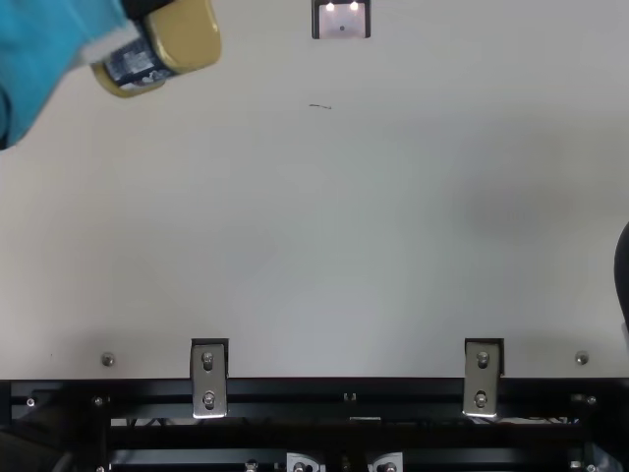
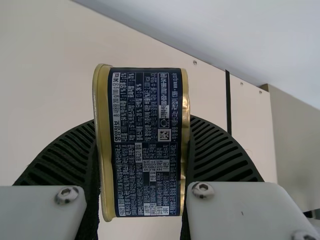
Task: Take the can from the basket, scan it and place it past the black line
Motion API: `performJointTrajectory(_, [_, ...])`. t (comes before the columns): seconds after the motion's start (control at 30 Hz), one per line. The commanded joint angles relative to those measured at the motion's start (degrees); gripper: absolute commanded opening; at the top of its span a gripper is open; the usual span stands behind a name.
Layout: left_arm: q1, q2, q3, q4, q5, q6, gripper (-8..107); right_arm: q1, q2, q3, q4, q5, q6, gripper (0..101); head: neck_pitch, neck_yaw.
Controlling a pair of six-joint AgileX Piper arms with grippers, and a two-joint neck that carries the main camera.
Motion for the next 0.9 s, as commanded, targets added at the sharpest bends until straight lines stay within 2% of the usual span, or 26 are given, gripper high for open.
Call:
performJointTrajectory(0.0, [-1.1,-0.4,2.2,1.4,-4.2,2.4,10,0.0,0.0,0.0,0.0,0.0,0.0,101,-1.8,-1.2])
performJointTrajectory(0.43, [-6.1,-2.8,13.2,9.4,-20.5,9.6,10,0.0,0.0,0.0,0.0,0.0,0.0,101,-1.8,-1.2])
performJointTrajectory(0.87, [-8.0,-2.9,21.6,14.0,-33.1,14.1,10,0.0,0.0,0.0,0.0,0.0,0.0,101,-1.8,-1.2])
